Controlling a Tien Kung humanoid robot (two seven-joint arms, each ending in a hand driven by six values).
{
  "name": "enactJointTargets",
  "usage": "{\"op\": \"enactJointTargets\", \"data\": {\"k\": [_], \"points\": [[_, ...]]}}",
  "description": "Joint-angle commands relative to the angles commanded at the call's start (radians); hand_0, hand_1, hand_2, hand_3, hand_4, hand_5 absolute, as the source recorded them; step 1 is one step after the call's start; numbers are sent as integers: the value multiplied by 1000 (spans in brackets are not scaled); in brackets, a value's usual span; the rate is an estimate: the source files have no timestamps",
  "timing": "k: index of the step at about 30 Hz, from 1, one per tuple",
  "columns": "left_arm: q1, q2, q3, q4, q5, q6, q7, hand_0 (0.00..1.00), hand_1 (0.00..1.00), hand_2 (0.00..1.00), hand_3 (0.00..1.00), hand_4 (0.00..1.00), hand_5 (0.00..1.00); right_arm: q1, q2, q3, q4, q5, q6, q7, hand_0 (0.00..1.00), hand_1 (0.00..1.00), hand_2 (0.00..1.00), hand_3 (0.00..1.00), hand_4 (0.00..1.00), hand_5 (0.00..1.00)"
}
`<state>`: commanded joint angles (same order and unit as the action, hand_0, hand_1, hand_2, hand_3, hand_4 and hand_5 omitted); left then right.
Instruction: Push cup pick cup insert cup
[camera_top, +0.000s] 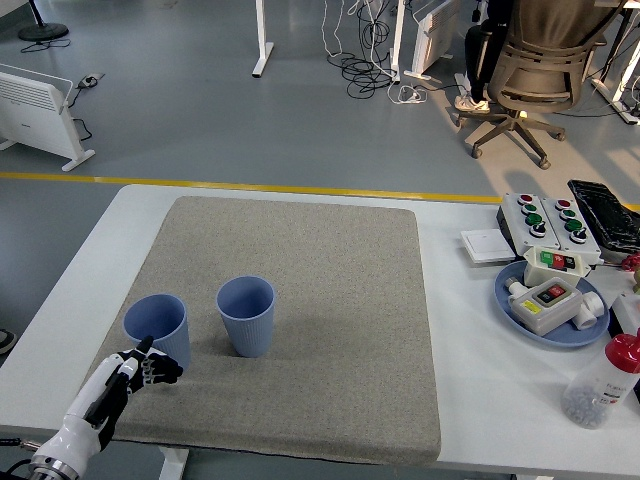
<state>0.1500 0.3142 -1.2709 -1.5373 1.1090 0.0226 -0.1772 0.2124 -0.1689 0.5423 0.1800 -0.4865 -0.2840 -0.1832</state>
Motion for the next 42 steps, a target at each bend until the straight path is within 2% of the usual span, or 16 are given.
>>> {"op": "enactJointTargets", "data": {"k": [14,36,42], "points": [[-48,-21,23,66,3,10,-6,586,577,515,447,645,998,1,2,2,0,-2,0,-2,670,615,624,581,142,470],[-93,-26,37,134,-1,24,-21,625,589,516,450,644,998,1,4,1,0,0,-1,-4,670,614,625,581,140,469],[-122,-27,48,160,-11,32,-31,627,590,516,450,643,998,1,5,2,0,0,-1,-5,670,615,625,580,140,469]]}}
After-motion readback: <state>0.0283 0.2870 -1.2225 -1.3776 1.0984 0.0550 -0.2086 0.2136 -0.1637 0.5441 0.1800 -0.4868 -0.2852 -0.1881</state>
